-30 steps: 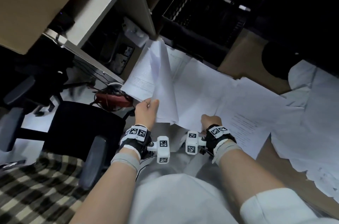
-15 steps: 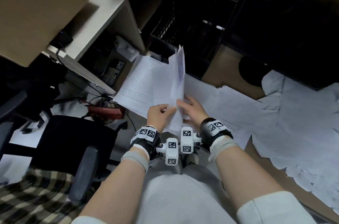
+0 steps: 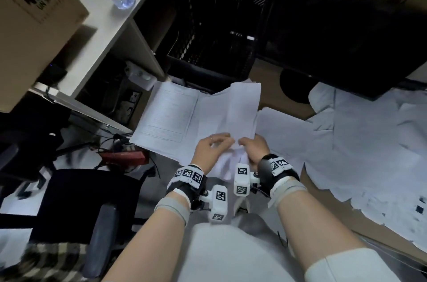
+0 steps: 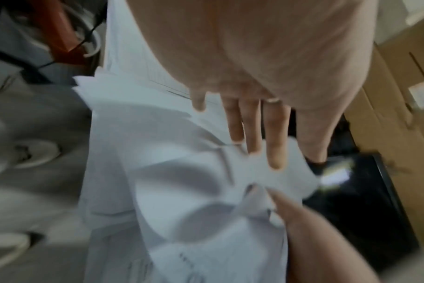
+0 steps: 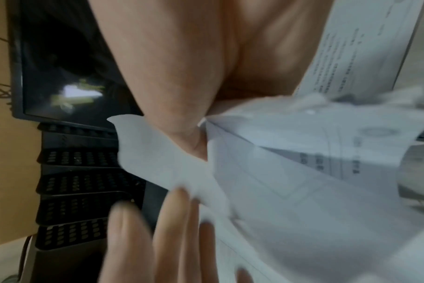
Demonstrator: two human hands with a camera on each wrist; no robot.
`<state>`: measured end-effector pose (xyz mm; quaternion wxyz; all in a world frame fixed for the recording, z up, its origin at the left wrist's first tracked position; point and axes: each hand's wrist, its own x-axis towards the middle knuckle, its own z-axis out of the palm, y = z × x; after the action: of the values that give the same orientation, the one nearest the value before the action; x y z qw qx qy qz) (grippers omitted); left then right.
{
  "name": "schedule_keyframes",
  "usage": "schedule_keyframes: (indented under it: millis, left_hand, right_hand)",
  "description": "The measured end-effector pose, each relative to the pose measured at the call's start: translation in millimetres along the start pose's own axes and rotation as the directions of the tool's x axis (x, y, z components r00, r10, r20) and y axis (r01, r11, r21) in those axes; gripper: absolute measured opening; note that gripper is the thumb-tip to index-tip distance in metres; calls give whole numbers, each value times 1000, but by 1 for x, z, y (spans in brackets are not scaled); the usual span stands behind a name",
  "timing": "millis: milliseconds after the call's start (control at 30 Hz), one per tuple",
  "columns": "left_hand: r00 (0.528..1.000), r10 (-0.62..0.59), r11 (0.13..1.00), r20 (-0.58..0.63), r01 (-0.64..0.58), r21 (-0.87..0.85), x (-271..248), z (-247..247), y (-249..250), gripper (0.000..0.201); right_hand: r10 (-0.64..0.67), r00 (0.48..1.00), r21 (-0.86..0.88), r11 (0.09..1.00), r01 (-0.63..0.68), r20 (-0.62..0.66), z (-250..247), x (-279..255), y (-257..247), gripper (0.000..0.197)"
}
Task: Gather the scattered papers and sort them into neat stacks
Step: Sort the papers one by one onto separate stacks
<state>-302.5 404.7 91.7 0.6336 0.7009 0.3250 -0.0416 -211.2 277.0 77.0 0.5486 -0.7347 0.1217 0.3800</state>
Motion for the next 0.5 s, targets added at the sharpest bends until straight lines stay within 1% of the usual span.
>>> schedule_keyframes:
  millis: [33,67,100,133,167,200,267,300,333,367,400,433,500]
  left_hand:
    - [995,-4,999,-101,0,-41,7,-11,-1,23]
    - [983,-35,998,-179,24,-58,15,-23,-4,32]
    - [973,-96,993,-208,81,-81,20,-34,-5,47]
    - [965,-192,977,-179,171,-128,30,-45,-10,63]
    - [951,-290,947,-105,269,-175,38,-54,-13,71]
    - [934,-357,913,-10,347,-212,43,-61,-13,72]
    - [893,-426,850,142,449,-275,52,-73,-11,65]
    - [884,-436,844,169,467,-265,55,-78,-8,63]
    - [891,-426,858,157,453,-242,61,-82,-8,63]
    - [907,-406,881,114,422,-214,68,-88,-9,65]
    - [921,-382,894,74,388,-222,74,-93,-10,67]
    - [931,-359,901,61,363,-238,80,-99,-8,68]
    - [942,-332,918,48,335,-214,86,-109,-4,63]
  right_hand:
    - [-6,1000,14,1000,6,-9,1,3,-3,16]
    - [-9,1000,41,999,10,-14,3,5,-7,18]
    - [-13,1000,65,998,14,-22,5,5,-13,21]
    - [-16,999,93,995,19,-35,9,7,-18,23]
    - [-15,999,115,993,20,-50,12,10,-22,24]
    - [-11,998,125,992,19,-62,15,11,-25,22]
    - [-2,996,123,992,12,-87,23,12,-32,18]
    - [1,995,124,992,11,-98,27,12,-35,17]
    - [2,993,125,992,13,-120,31,13,-38,16]
    - [5,989,124,992,14,-148,35,14,-39,16]
    - [10,984,119,993,11,-177,38,16,-40,17]
    - [15,978,112,994,9,-209,42,16,-41,19]
    - [41,968,113,993,-13,-249,50,13,-43,21]
